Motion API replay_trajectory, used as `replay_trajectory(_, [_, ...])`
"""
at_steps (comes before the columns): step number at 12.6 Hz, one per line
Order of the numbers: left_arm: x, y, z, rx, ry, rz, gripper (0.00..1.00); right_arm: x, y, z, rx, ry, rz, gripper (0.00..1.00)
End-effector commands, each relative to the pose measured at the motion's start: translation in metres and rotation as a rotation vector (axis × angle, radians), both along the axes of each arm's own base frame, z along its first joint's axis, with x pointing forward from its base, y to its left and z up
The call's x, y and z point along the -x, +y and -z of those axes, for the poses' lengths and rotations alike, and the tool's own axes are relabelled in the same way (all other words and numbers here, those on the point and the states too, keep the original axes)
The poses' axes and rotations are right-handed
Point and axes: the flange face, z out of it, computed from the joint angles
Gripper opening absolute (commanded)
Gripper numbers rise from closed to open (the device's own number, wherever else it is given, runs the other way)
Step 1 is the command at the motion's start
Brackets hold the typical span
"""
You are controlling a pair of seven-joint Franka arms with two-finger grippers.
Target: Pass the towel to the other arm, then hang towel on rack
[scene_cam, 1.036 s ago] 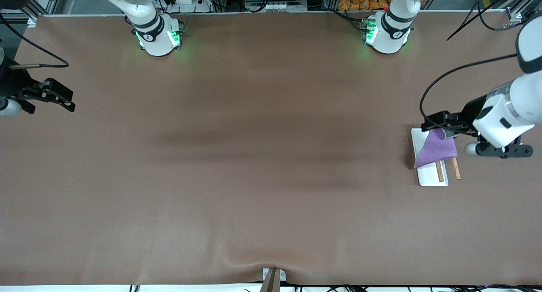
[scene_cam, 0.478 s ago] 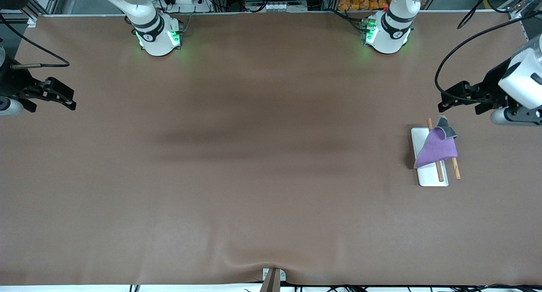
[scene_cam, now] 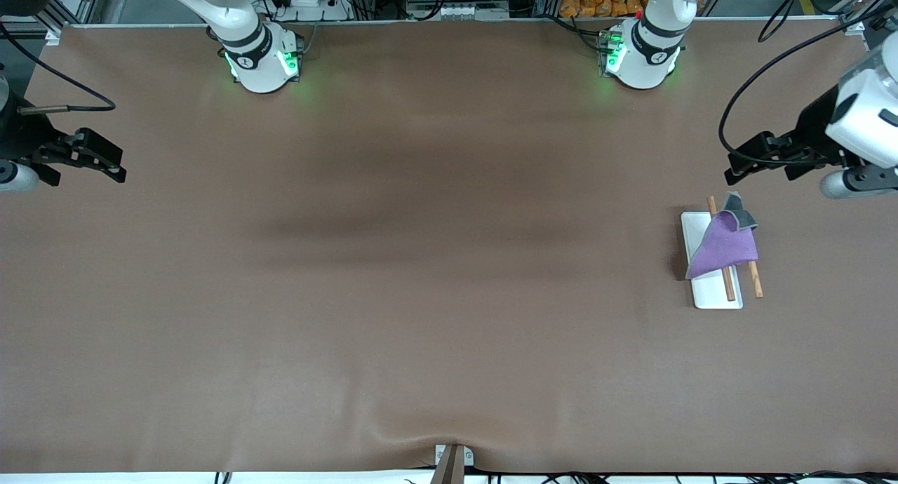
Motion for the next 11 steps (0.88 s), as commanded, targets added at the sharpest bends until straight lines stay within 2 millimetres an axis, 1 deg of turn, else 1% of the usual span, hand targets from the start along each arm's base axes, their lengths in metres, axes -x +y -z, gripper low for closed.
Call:
replay_trajectory(1, [0.026,0.004,-0.001,-0.056,-0.011,0.024,1.00,-0.002,-0.002,-0.004,0.008,0.003,0.002,1.00])
replay_trajectory(2, [0.028,0.008,-0.003,-0.071,-0.009,0.038,1.00,-0.002,-0.001,-0.004,0.008,0.003,0.000,1.00])
replay_trajectory(4, [0.031,0.009,-0.010,-0.077,0.003,0.042,1.00,-0.002,-0.002,-0.004,0.007,0.003,0.002,1.00])
replay_trajectory(8, [0.044,0.005,-0.017,-0.116,0.034,0.048,1.00,-0.002,-0.001,-0.004,0.007,0.003,0.000,1.00])
replay_trajectory(10, [0.043,0.010,-0.016,-0.129,0.040,0.041,1.00,-0.002,-0.003,-0.004,0.007,0.003,0.003,1.00])
replay_trajectory(11, [0.043,0.010,-0.020,-0.132,0.030,0.045,1.00,-0.002,-0.003,-0.003,0.007,0.005,0.003,1.00])
